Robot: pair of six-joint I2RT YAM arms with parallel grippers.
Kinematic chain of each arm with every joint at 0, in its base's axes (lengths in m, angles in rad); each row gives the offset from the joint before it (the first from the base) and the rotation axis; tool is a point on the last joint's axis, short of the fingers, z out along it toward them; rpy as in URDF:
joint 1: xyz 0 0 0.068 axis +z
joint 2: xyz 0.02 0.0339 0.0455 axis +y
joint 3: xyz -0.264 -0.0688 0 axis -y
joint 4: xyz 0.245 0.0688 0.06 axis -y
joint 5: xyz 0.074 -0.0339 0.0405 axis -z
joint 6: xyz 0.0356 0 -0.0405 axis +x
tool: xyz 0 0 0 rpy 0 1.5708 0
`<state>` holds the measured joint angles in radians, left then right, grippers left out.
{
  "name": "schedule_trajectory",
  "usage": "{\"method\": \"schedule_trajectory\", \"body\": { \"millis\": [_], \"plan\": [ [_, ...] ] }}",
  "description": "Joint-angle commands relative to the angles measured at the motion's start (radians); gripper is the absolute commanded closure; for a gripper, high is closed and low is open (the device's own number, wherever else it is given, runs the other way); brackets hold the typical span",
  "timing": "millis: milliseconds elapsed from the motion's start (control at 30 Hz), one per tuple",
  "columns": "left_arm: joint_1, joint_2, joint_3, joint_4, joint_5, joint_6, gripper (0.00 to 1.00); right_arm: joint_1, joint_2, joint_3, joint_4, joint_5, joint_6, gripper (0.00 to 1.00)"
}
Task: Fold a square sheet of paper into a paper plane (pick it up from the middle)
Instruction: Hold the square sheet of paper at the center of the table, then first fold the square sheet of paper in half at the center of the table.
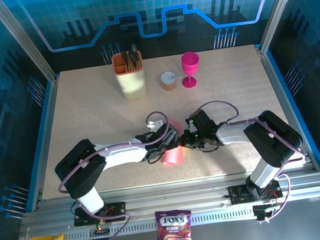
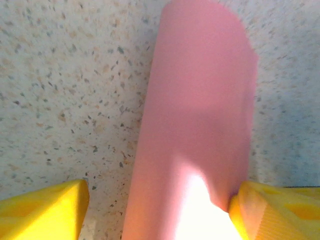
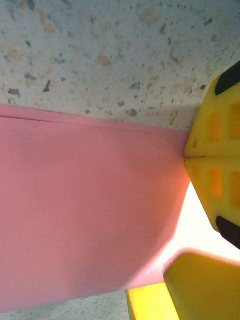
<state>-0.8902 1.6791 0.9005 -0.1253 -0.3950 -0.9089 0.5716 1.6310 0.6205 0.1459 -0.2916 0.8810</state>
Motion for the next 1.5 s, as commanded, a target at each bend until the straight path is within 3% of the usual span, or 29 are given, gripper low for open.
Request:
{"method": "schedule_trajectory", "body": {
  "millis": [0,167,300,533,733,1000,1467],
  "plan": [
    [0.041,-0.097,-0.008,-0.053,0.032,0.065,0.18,0.019,0.040,-0.032,-0.043,0.052,0.011,1.00],
    [0.092,-0.157,-0.026,-0.073,0.087,0.173,0.20,0.020,0.041,-0.033,-0.049,0.059,0.012,1.00],
    [0.108,-0.165,-0.038,-0.060,0.138,0.254,0.36,0.023,0.041,-0.033,-0.054,0.064,0.011,1.00],
    [0.109,-0.156,-0.055,0.044,0.247,0.361,0.72,0.024,0.041,-0.028,-0.060,0.069,0.010,1.00],
    [0.110,-0.142,-0.060,0.110,0.307,0.396,0.73,0.025,0.043,-0.030,-0.065,0.072,0.007,1.00],
    [0.109,-0.081,-0.042,0.123,0.326,0.420,0.84,0.028,0.049,-0.028,-0.061,0.073,0.010,1.00],
    [0.115,0.026,-0.070,0.146,0.231,0.429,0.89,0.030,0.061,-0.025,-0.068,0.074,0.002,1.00]
  ]
}}
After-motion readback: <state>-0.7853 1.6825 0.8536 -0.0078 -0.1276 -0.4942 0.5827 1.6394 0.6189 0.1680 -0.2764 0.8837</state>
